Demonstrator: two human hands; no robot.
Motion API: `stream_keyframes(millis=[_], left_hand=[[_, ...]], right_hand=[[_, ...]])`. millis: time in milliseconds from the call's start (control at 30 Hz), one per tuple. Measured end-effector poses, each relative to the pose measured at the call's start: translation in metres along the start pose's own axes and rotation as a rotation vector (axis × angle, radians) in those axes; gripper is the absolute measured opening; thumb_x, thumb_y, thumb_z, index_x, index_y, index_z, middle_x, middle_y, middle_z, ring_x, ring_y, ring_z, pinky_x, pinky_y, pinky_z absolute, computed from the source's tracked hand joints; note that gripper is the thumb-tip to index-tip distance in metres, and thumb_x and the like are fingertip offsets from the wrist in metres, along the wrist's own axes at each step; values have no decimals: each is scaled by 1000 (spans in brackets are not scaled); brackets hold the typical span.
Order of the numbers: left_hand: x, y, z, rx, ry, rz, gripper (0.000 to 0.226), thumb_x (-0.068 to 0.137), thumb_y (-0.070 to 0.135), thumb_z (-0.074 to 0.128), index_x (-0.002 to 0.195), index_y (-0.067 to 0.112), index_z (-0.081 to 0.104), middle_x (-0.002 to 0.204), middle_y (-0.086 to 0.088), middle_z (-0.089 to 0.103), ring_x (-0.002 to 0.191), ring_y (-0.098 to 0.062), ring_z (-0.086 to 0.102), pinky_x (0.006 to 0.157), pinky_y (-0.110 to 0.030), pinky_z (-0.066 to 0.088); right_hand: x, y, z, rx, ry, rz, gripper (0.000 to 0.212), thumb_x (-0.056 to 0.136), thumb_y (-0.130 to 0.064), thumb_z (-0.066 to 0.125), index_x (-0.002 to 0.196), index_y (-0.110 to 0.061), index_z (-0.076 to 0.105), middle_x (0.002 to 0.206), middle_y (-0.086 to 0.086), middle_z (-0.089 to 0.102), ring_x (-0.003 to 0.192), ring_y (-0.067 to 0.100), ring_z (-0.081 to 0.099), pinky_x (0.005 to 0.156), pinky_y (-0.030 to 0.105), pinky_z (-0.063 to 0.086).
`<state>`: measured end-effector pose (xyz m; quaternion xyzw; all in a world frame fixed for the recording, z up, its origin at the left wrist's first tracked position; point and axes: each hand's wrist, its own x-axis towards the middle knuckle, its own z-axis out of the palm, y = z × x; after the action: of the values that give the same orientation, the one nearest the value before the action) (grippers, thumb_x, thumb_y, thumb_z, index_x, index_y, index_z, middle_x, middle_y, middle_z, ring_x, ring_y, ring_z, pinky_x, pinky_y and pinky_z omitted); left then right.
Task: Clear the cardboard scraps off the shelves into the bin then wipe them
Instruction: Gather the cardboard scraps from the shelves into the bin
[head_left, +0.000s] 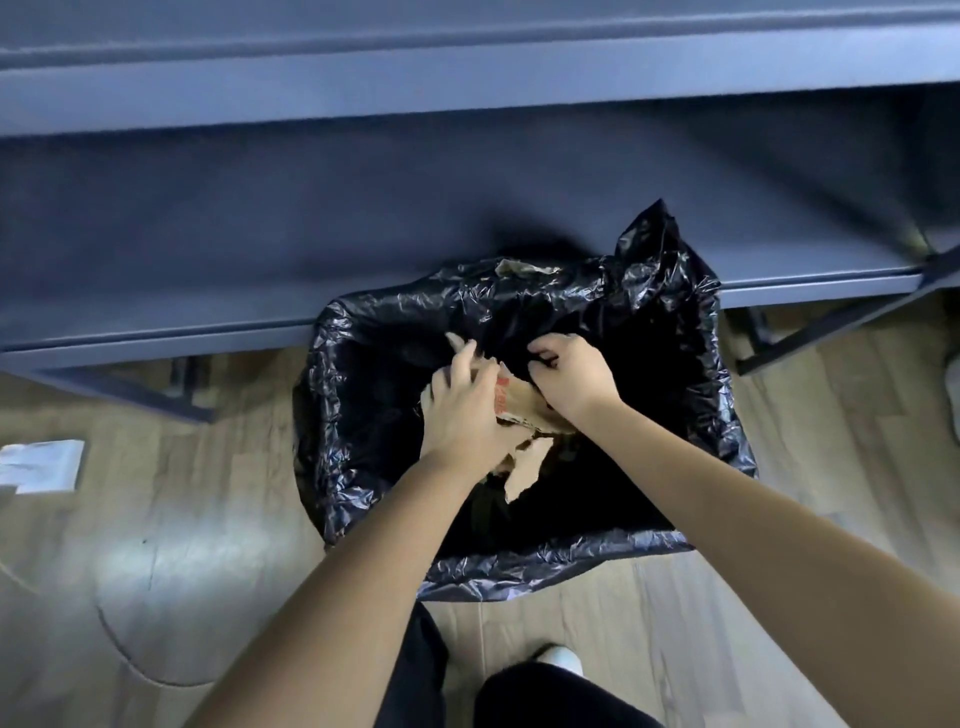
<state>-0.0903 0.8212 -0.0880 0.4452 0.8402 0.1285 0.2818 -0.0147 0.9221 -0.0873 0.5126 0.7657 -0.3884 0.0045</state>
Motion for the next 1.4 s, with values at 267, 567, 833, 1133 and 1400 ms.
stream_keyframes(millis=[267,567,833,1133,1400], left_hand=[[10,-4,8,36,-48,-17,65,76,41,63,134,24,39,154,1,15,139,-23,19,113,-43,15],[17,5,10,-27,-68,6,48,81,18,57,127,24,44,153,4,17,138,-21,20,118,-45,10],[16,11,14,-36,-78,28,38,85,19,52,123,21,48,152,0,21,139,-21,19,116,-40,13],[16,8,15,-32,-70,19,35,88,20,48,124,20,49,151,-1,21,139,-20,19,115,-40,16],[15,4,14,-26,-82,32,35,90,23,46,125,20,47,152,-1,20,140,-19,17,116,-40,15]], right_hand=[[20,-9,-16,-243,326,-181,29,88,-11,50,113,-11,63,126,9,47,118,29,38,100,32,27],[48,-21,-19,-398,166,-192,43,90,-36,46,131,-24,50,146,5,35,137,26,23,113,41,10],[57,-22,-24,-455,55,-166,43,90,-40,42,127,-20,49,128,4,53,127,26,37,113,43,9],[74,-31,-29,-604,-87,-149,39,90,-44,39,120,-24,55,98,0,60,125,18,39,108,41,15],[70,-41,-38,-272,-111,-94,25,85,-43,44,88,-29,65,108,6,61,111,26,47,96,38,28]])
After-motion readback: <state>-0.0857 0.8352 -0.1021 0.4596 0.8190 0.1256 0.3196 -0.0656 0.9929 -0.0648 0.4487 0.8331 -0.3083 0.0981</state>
